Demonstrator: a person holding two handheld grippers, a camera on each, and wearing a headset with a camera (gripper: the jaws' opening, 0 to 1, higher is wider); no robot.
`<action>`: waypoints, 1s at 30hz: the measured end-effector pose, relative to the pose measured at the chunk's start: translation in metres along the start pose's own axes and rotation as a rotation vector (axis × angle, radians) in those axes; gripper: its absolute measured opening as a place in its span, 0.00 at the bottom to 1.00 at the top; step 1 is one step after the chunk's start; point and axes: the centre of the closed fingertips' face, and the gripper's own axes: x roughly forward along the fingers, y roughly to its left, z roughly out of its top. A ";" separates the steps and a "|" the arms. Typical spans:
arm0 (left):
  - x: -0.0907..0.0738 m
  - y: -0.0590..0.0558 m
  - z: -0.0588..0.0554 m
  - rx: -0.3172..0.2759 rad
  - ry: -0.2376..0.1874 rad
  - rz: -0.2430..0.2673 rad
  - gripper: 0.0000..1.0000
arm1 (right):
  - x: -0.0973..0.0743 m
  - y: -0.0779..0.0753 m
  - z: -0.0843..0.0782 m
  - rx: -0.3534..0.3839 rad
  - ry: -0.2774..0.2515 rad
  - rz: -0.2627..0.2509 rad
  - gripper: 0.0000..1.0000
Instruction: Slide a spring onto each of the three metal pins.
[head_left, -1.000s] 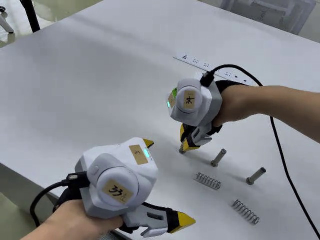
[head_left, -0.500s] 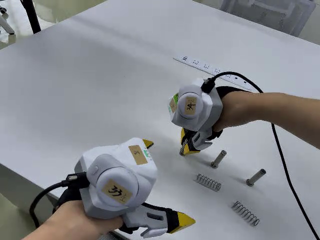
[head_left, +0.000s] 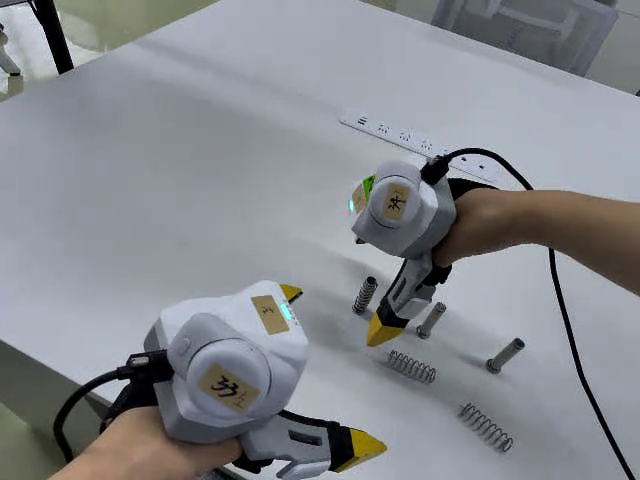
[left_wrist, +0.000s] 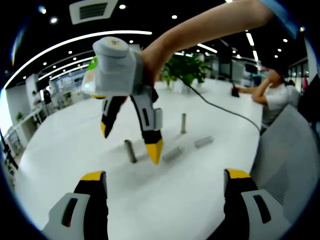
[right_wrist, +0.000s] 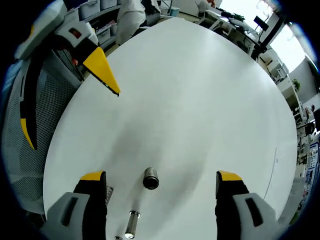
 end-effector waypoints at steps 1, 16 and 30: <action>0.000 0.000 0.000 0.000 0.000 0.000 0.98 | -0.001 -0.001 0.000 0.006 -0.007 -0.003 0.94; 0.000 -0.001 -0.001 -0.011 0.013 -0.007 0.98 | -0.038 0.009 -0.012 0.184 -0.137 -0.061 0.99; 0.004 -0.012 0.000 0.022 0.040 -0.079 0.99 | -0.079 0.046 -0.042 0.296 -0.230 -0.134 0.99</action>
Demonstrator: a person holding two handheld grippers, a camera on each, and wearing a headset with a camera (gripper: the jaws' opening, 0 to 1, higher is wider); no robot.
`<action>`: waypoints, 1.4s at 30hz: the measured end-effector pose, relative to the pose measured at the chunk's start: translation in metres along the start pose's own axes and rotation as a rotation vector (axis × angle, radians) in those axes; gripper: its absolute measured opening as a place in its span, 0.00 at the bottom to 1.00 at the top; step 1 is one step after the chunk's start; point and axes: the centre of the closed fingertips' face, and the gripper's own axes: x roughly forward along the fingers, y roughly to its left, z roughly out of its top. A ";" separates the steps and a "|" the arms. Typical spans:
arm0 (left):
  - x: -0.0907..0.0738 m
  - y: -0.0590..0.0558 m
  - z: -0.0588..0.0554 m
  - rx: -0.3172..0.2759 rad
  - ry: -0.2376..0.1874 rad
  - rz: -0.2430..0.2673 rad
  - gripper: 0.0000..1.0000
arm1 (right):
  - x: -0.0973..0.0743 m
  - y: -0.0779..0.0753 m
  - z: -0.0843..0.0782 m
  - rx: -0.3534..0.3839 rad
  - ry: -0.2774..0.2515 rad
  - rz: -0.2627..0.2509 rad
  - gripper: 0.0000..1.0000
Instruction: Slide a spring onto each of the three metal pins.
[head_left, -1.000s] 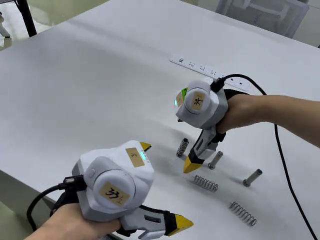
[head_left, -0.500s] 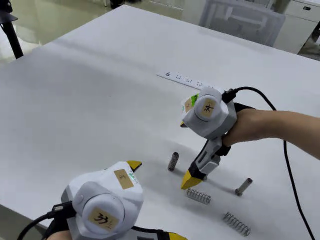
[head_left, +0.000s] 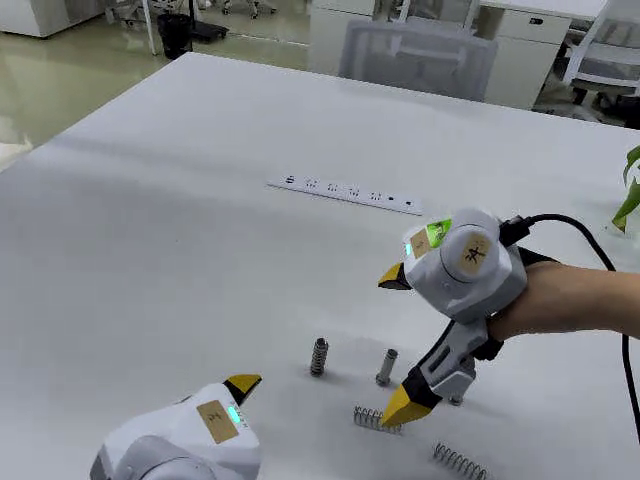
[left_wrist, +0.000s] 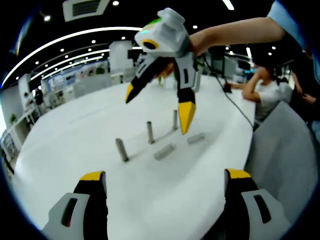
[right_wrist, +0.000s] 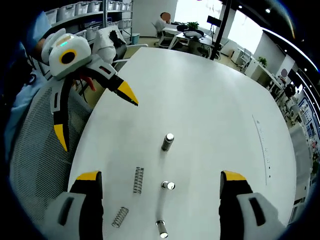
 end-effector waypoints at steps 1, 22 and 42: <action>0.001 0.000 0.001 0.005 0.001 -0.003 0.99 | -0.003 0.002 -0.002 0.000 0.000 -0.003 0.99; 0.008 0.009 0.006 0.116 0.045 -0.097 1.00 | -0.059 0.037 -0.058 0.245 -0.132 -0.200 0.99; 0.024 0.023 0.005 0.162 0.060 -0.149 0.88 | -0.064 0.072 -0.083 0.414 -0.179 -0.271 0.99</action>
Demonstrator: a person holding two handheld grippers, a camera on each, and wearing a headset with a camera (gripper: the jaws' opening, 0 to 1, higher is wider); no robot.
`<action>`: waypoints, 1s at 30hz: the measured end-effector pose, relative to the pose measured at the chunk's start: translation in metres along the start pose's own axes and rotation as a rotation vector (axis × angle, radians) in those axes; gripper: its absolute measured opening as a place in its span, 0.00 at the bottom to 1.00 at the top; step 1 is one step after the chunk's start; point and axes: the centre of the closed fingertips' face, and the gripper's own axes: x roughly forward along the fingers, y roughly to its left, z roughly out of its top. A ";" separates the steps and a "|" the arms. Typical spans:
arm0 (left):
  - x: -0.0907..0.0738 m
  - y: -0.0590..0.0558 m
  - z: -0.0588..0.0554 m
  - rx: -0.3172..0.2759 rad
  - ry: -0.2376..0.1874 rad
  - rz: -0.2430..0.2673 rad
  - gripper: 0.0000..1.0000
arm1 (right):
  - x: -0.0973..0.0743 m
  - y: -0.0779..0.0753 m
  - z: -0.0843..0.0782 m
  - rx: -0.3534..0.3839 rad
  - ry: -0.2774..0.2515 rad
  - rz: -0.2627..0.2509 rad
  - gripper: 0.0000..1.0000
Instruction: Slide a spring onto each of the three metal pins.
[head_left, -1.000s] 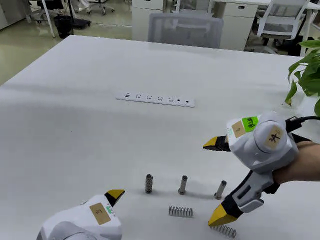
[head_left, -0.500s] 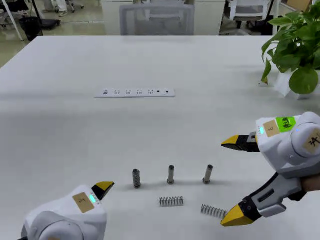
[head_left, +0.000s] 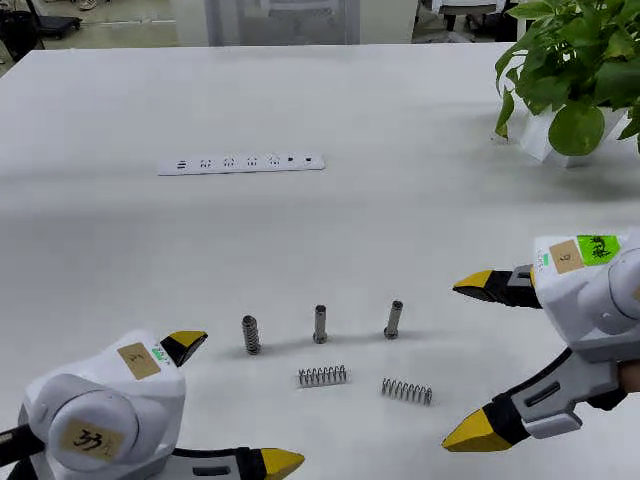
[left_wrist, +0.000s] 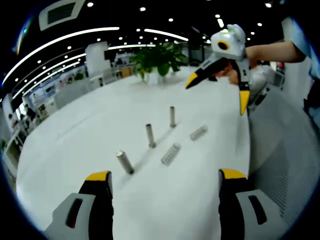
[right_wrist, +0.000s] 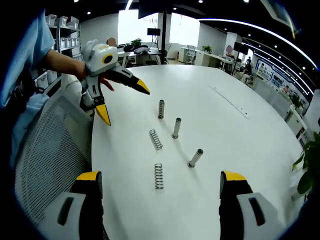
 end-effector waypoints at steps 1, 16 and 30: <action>0.002 0.001 -0.001 0.009 0.012 -0.001 0.83 | 0.000 0.001 0.000 0.003 -0.001 -0.002 0.99; 0.048 -0.010 0.004 0.194 0.128 -0.136 0.43 | -0.007 0.013 -0.010 0.057 -0.007 -0.007 0.99; 0.075 -0.007 -0.007 0.237 0.251 -0.160 0.21 | -0.016 0.021 -0.032 0.107 0.004 -0.014 0.99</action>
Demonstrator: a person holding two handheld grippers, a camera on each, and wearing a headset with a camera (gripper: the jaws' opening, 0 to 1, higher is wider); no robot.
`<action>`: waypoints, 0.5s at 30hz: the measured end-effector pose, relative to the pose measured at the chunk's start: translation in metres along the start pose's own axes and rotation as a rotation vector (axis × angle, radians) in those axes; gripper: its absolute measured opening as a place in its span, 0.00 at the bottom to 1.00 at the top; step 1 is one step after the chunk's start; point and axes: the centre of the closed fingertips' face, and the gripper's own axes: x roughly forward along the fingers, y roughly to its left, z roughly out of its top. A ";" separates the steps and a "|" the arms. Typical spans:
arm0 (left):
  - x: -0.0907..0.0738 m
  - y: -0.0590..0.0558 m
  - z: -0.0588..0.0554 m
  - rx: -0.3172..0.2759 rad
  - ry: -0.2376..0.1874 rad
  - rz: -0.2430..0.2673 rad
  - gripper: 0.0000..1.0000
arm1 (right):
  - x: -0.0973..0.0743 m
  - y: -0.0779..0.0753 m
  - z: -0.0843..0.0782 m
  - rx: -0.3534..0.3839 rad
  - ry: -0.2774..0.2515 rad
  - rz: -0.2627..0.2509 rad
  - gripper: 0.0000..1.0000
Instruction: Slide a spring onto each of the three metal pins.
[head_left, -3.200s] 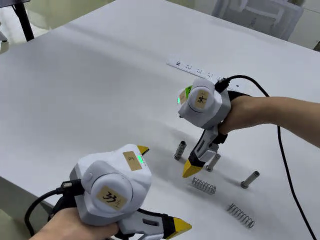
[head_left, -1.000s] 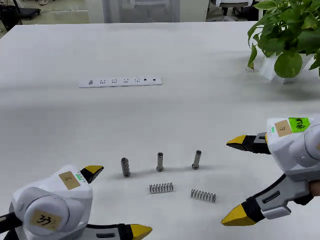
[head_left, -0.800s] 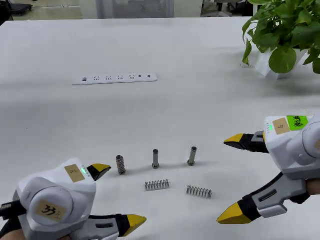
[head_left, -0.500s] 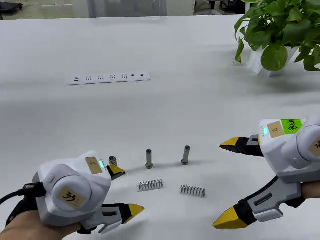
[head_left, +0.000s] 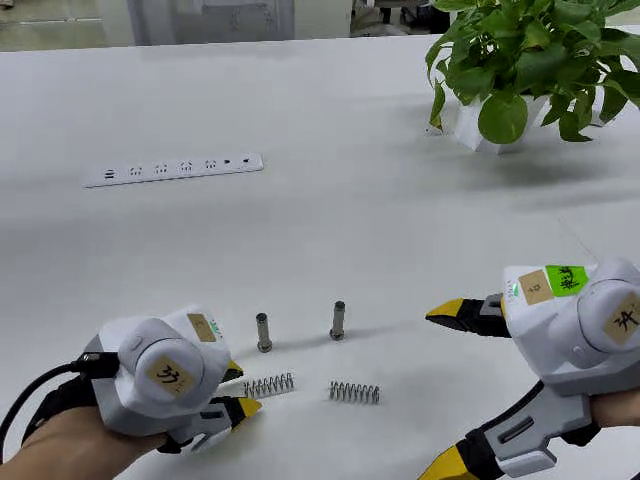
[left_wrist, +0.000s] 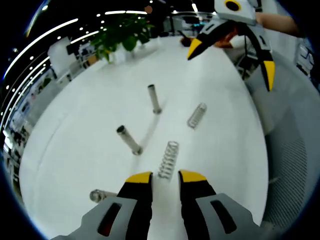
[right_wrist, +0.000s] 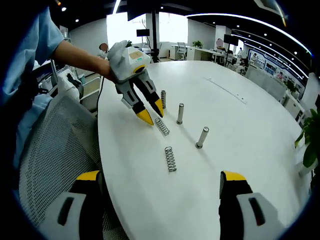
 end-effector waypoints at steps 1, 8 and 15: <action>0.001 0.000 0.000 0.004 0.005 -0.002 0.20 | 0.000 0.000 0.000 0.002 0.000 0.000 0.99; 0.006 0.000 0.001 0.000 0.027 -0.014 0.19 | 0.001 0.001 0.000 0.018 -0.012 -0.002 0.99; 0.010 -0.002 0.000 -0.018 0.059 -0.043 0.14 | 0.005 0.005 0.003 0.033 -0.031 -0.001 0.99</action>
